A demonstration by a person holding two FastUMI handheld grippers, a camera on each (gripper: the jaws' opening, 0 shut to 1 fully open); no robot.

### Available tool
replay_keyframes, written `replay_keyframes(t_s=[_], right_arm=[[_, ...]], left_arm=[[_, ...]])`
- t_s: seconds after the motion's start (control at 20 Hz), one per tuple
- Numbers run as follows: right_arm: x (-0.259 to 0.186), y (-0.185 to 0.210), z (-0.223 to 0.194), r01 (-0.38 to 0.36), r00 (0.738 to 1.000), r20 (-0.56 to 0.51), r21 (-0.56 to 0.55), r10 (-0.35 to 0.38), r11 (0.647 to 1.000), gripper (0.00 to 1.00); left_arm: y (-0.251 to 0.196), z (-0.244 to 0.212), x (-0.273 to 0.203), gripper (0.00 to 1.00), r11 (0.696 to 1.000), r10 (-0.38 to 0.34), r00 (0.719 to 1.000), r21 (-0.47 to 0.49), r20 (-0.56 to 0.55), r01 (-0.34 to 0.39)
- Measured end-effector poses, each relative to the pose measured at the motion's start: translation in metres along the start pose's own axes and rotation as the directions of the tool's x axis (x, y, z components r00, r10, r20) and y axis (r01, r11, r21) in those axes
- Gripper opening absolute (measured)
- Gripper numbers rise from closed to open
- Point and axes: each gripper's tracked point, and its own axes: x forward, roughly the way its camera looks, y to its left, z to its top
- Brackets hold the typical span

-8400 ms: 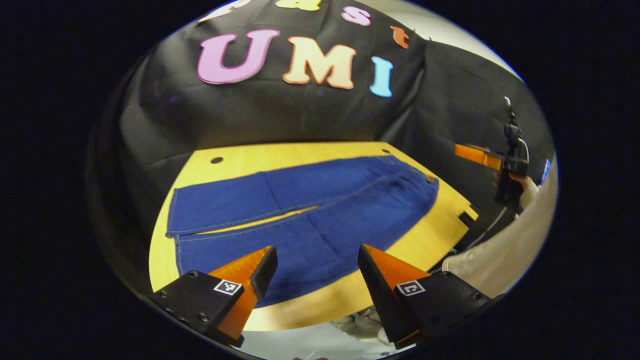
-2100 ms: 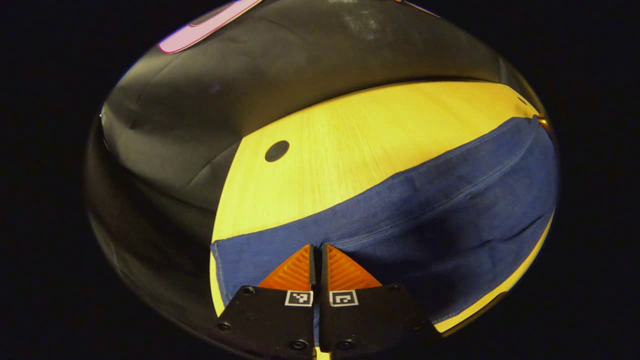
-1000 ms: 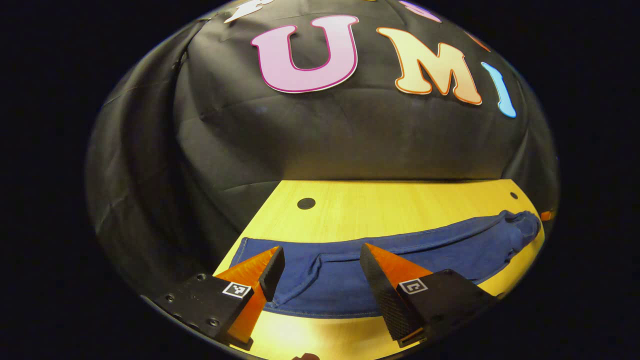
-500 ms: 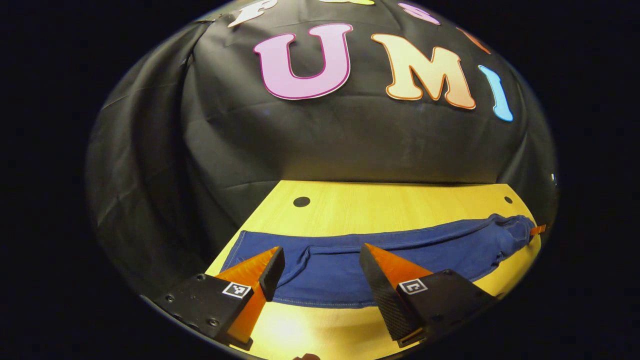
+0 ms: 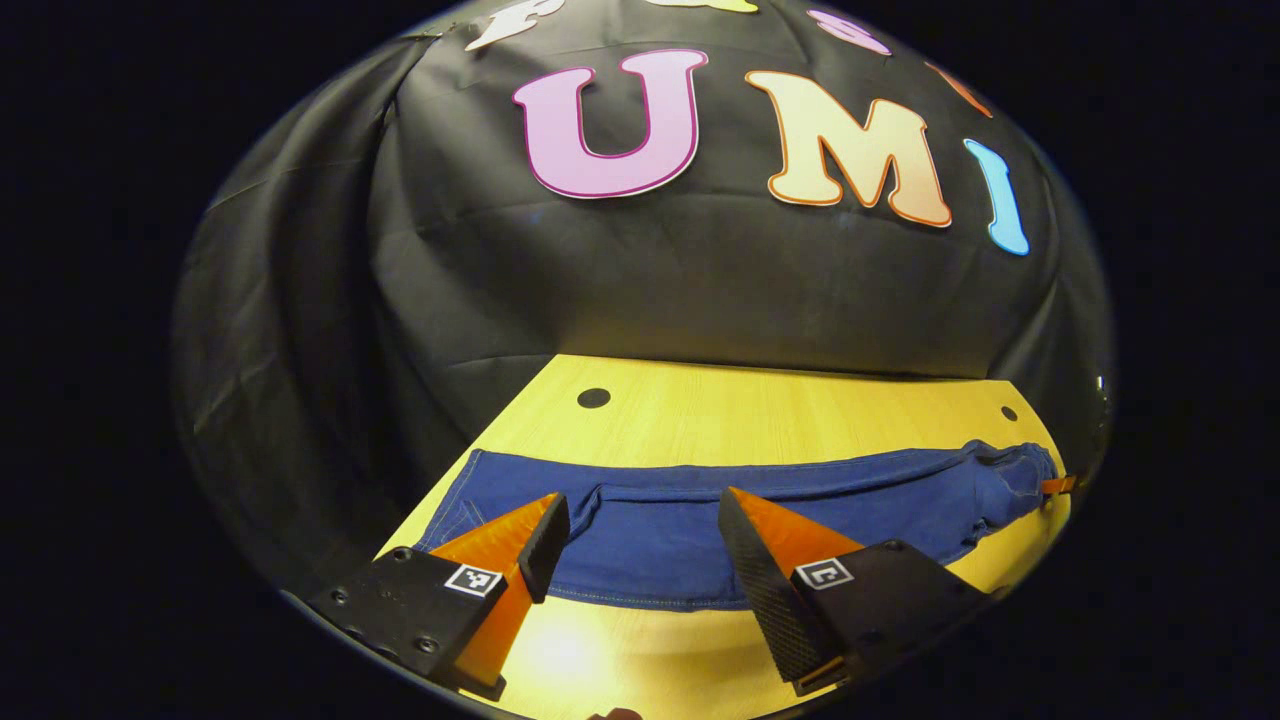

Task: Grasp the waist and the cuffs of the jeans and fold them to make the two legs overlap; first hold the waist and fold one-third of the jeans toward the cuffs, then hold the cuffs and fold the remaining one-third in the same direction to finish folding.

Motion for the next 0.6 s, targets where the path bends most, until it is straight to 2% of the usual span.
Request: replay_keyframes(t_s=[0.05,0.2,0.25,0.3,0.4,0.5,0.55,0.6], right_arm=[[0.0,0.002,0.0,-0.004,1.0,0.001,0.015,0.004,1.0,0.59],[0.004,0.006,-0.002,-0.001,1.0,-0.012,0.071,0.002,0.997,0.42],[0.002,0.005,0.0,0.004,1.0,-0.005,0.066,-0.004,0.998,0.34],[0.003,0.005,0.0,0.007,1.0,-0.001,0.045,-0.007,0.999,0.29],[0.004,0.007,0.001,0.014,0.999,0.03,0.016,-0.015,1.0,0.25],[0.002,0.009,0.002,-0.004,1.0,0.014,0.04,0.003,0.999,0.22],[0.0,0.009,0.005,0.002,1.0,0.014,0.054,-0.002,0.999,0.15],[0.0,0.008,0.006,0.016,1.0,0.025,0.069,-0.018,0.997,0.14]], left_arm=[[-0.004,0.0,-0.001,0.91,1.0,-0.004,1.0,-0.002,0.001,0.004],[-0.014,-0.003,-0.001,0.9,0.999,-0.019,1.0,-0.026,0.0,0.019],[-0.017,-0.004,0.0,0.9,0.999,-0.023,1.0,-0.033,-0.004,0.023],[-0.02,-0.005,-0.001,0.91,0.999,-0.026,1.0,-0.04,-0.005,0.026],[-0.022,-0.008,0.002,0.9,0.998,-0.032,0.999,-0.051,-0.008,0.032],[-0.024,-0.008,0.004,0.91,0.997,-0.044,0.999,-0.066,-0.009,0.043],[-0.025,-0.01,0.004,0.91,0.996,-0.051,0.999,-0.076,-0.008,0.05],[-0.025,-0.011,0.005,0.9,0.995,-0.059,0.998,-0.086,-0.008,0.058]])
